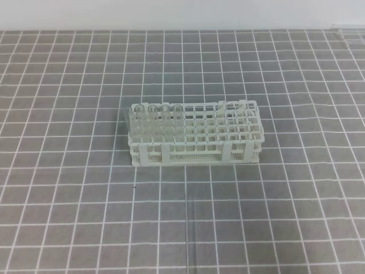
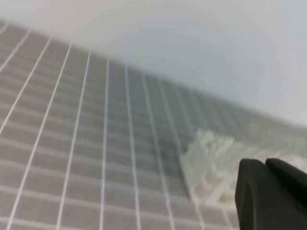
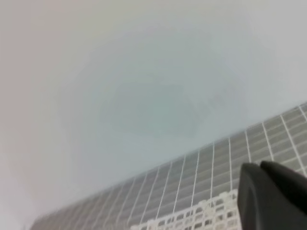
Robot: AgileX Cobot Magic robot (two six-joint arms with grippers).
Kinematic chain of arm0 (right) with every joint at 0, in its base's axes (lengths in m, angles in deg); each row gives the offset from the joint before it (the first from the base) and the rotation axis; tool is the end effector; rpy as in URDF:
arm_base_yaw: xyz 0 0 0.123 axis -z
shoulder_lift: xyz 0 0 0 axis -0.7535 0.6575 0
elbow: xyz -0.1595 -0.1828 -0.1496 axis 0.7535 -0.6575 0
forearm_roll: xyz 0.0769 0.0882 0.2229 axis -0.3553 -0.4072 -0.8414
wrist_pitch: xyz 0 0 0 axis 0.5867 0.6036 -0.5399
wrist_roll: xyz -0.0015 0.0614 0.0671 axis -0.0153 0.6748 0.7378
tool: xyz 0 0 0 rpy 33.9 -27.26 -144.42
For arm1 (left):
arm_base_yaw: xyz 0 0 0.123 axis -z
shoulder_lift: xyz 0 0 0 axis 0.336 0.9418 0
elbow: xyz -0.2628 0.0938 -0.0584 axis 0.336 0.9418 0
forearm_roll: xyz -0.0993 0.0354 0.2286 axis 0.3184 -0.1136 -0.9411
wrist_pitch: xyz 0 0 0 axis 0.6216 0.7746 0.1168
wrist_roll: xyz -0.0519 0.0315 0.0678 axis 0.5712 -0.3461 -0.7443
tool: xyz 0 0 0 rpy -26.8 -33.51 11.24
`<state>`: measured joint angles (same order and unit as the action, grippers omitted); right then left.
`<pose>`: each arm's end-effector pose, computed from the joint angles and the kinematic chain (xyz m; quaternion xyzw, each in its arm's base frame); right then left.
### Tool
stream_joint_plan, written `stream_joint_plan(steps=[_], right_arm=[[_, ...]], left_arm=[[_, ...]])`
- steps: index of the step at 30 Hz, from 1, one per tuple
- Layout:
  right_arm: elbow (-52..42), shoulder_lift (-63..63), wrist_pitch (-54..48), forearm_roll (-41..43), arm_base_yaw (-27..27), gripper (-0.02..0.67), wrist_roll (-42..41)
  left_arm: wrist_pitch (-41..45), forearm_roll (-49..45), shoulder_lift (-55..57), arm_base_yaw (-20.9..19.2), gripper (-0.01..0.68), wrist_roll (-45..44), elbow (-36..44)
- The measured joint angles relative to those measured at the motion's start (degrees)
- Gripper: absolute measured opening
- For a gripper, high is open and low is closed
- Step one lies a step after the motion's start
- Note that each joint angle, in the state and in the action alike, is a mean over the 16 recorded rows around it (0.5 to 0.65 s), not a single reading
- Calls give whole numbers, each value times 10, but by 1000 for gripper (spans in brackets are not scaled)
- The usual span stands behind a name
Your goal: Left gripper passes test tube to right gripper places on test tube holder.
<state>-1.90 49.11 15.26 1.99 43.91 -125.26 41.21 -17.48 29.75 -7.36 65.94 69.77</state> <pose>0.0617 0.0242 0.2660 0.1272 0.6622 0.3434 0.6537 0.0600 -0.0144 0.2640 -0.0737 0.7518 -0.2105 0.6205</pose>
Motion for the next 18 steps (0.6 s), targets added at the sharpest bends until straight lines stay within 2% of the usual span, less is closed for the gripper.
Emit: stream_joint_plan(steps=[5,10,18], right_arm=[[73,111,-53,60,0,-13,0],[123,231,-125,123,0,-13,4],[153,348,-211,259,0,-13,75]], left_arm=[[109,16,114,0,-2,-51,-104],[181,72,243,0,-2,-146,-182],[209,195,409,15,-2,-288,-229]])
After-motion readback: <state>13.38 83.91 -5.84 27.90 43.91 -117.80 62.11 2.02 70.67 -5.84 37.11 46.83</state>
